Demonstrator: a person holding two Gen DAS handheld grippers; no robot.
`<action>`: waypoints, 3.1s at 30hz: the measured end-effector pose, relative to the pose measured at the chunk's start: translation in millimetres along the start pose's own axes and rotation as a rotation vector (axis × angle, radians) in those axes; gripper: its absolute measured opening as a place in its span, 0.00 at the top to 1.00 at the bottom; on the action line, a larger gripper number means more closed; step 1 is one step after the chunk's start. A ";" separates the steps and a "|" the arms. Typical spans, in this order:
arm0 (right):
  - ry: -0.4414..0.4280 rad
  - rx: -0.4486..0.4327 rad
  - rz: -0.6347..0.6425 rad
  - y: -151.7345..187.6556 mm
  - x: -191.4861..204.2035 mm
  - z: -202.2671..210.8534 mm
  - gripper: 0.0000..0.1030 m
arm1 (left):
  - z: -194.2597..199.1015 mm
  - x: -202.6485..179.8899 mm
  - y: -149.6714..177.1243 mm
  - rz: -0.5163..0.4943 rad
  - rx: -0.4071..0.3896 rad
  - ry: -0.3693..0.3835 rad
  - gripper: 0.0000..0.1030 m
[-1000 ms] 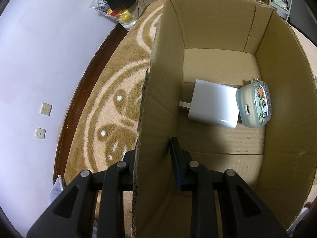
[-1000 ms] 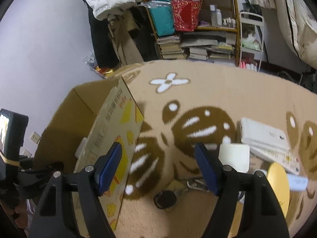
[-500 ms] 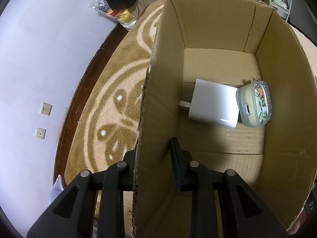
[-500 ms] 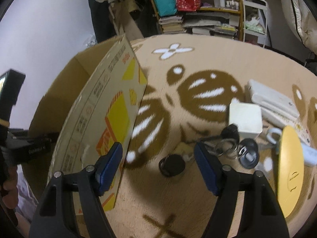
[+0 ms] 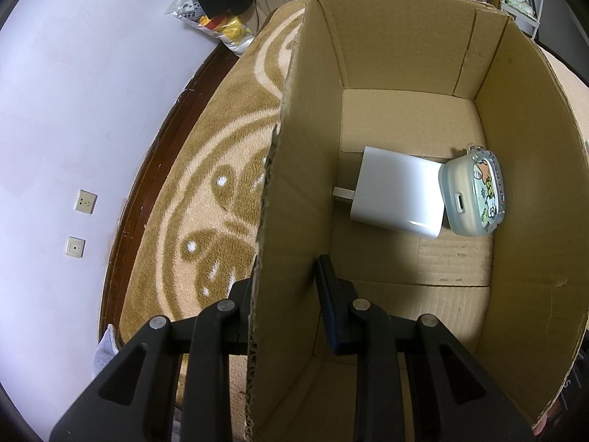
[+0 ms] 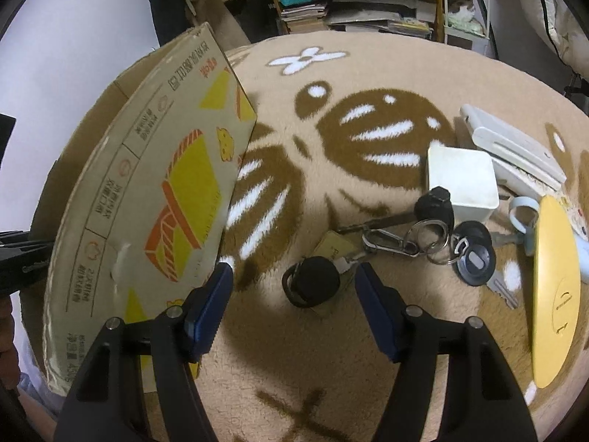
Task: Organize rigid objects
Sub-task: 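Move the right gripper back over the keys with black fobs, then grasp the black key fob with the right gripper and lift toward the box, then lower the key into the box beside the earbud case and open the right gripper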
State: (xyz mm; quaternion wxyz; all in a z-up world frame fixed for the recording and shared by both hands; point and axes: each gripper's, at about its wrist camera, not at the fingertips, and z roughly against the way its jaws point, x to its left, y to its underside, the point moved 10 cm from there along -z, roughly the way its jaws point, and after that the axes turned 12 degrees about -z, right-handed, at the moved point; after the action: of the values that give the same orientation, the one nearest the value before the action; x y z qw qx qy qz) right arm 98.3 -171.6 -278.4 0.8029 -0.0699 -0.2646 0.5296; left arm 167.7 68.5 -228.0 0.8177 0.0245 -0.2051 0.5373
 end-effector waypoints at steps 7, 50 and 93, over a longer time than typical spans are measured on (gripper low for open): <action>0.019 0.005 -0.028 -0.4 -8.1 -6.0 0.30 | 0.0 0.1 0.3 -0.002 0.000 -0.002 0.75; 0.048 -0.090 -0.023 -23.2 1.0 -15.8 0.68 | -1.6 -4.1 1.9 -0.004 0.009 -0.004 0.75; -0.255 -0.380 0.226 -69.7 131.3 89.4 0.68 | -2.4 -3.1 1.0 -0.004 0.019 -0.002 0.75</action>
State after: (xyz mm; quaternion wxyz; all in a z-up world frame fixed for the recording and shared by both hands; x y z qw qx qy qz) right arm 149.6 -100.1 -129.0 0.6712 -0.1816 -0.4489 0.5612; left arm 166.5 66.8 -231.4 0.8182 0.0330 -0.2009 0.5376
